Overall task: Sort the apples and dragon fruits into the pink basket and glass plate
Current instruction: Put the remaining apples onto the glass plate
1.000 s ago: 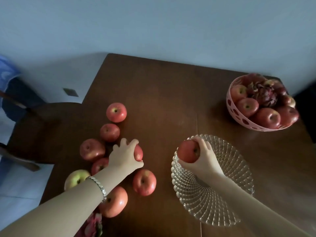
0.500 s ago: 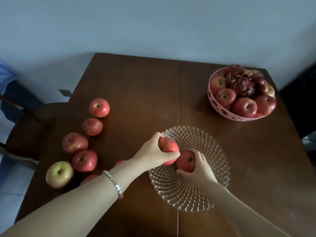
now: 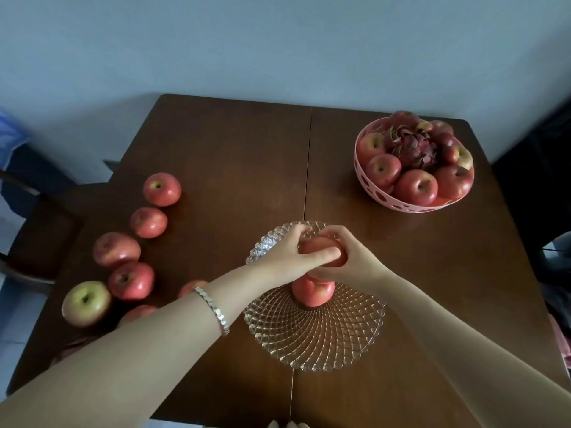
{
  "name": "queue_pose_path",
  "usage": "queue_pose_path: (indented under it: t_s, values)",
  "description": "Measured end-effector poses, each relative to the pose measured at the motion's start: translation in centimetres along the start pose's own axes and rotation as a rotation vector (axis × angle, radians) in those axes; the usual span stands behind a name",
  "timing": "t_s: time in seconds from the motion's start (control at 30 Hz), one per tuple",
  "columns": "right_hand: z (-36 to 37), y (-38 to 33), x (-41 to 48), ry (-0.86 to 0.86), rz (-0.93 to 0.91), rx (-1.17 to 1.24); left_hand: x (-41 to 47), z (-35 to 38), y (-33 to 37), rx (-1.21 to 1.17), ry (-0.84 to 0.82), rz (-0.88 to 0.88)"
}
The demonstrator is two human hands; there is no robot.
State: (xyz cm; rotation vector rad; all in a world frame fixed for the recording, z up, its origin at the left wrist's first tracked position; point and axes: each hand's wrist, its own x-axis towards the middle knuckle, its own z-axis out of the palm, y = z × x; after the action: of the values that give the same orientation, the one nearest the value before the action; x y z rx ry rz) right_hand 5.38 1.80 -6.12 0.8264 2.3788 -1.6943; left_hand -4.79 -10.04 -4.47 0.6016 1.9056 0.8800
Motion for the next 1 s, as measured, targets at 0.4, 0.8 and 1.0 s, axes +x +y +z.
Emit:
queue_pose_path:
  t_s: [0.4,0.8,1.0]
  values:
    - [0.4,3.1,4.3,0.304,0.182,0.170,2.2,2.8,-4.5,-0.226,-0.076,-0.356]
    - [-0.5,3.0,5.9,0.038,0.081,-0.251,2.8,2.8,-5.4,-0.265,-0.030,-0.321]
    - [-1.6,2.5,6.5,-0.057,-0.048,-0.438,2.9,2.7,-5.7,-0.322,-0.003,-0.360]
